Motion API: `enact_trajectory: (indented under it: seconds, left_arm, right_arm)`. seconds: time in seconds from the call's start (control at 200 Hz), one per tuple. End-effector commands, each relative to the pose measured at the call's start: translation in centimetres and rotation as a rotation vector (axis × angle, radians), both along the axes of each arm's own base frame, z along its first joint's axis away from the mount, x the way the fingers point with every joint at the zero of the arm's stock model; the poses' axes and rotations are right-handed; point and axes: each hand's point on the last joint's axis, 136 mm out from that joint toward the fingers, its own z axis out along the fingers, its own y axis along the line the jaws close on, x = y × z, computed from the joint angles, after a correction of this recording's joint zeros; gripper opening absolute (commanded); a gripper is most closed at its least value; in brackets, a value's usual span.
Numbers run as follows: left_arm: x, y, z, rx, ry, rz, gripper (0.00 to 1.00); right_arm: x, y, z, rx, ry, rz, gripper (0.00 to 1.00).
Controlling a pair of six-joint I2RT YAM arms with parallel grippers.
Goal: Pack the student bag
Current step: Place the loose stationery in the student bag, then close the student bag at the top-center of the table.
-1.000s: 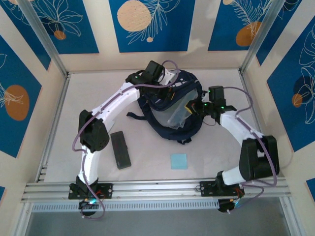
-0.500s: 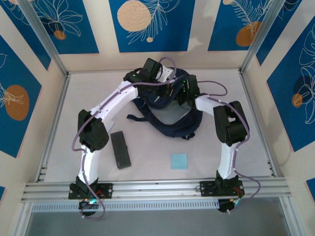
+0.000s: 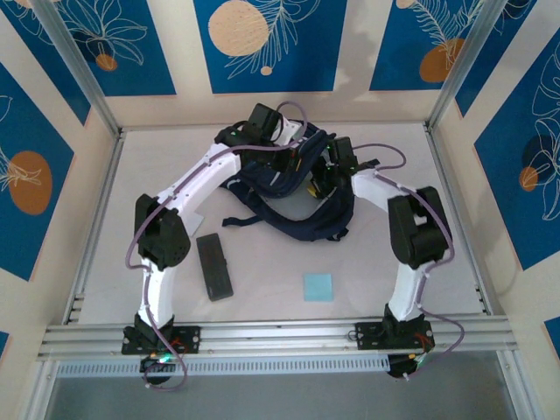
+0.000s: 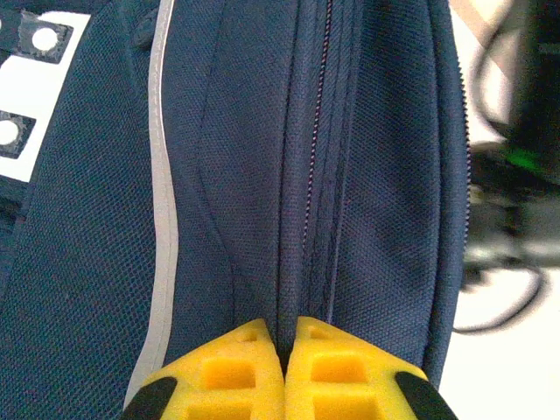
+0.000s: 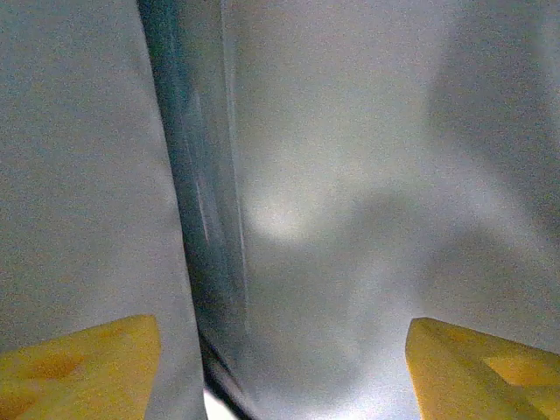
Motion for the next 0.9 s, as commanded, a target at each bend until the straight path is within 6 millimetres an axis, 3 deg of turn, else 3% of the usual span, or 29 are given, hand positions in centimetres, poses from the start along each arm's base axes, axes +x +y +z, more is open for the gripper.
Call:
enact_trajectory:
  seconds: [0.0, 0.095, 0.135, 0.245, 0.36, 0.385, 0.45, 0.485, 0.65, 0.67, 0.89]
  left_arm:
    - [-0.2, 0.2, 4.1, -0.069, -0.102, -0.022, 0.00]
    - [-0.5, 0.5, 2.9, -0.049, -0.076, -0.017, 0.00]
    - [-0.7, 0.8, 2.3, -0.038, -0.065, -0.010, 0.00]
    - [-1.2, 1.5, 0.8, -0.010, -0.040, 0.014, 0.00]
    - [-1.8, 2.9, -0.5, 0.029, -0.012, 0.065, 0.00]
    - [-1.9, 3.2, -0.8, 0.043, -0.001, 0.078, 0.08]
    - [-2.5, 4.2, -1.6, 0.086, 0.035, 0.110, 0.43]
    - [-2.8, 4.9, -2.0, 0.117, 0.054, 0.135, 0.55]
    - [-4.2, 9.2, -3.0, 0.250, 0.073, 0.259, 0.89]
    - [-4.4, 9.9, -3.1, 0.272, 0.070, 0.275, 0.99]
    - [-7.3, 16.8, -4.2, 0.437, 0.106, 0.463, 1.00]
  right_arm:
    - [-6.0, -2.0, 0.3, -0.151, 0.050, 0.153, 0.79]
    - [-9.4, -4.1, 0.7, -0.281, 0.086, 0.227, 0.88]
    - [-10.7, -5.1, 0.9, -0.333, 0.100, 0.255, 1.00]
    - [-13.6, -8.4, 1.7, -0.486, 0.128, 0.301, 0.99]
    - [-14.8, -11.9, 3.2, -0.635, 0.123, 0.293, 1.00]
    - [-14.8, -12.6, 3.6, -0.671, 0.119, 0.287, 0.99]
    - [-14.6, -14.3, 4.8, -0.754, 0.106, 0.274, 0.99]
    - [-14.3, -14.9, 5.4, -0.788, 0.093, 0.269, 1.00]
    - [-12.3, -15.8, 8.0, -0.832, 0.012, 0.235, 1.00]
    - [-12.1, -15.8, 8.3, -0.830, 0.003, 0.231, 0.99]
    - [-10.2, -14.2, 9.4, -0.754, -0.101, 0.207, 1.00]
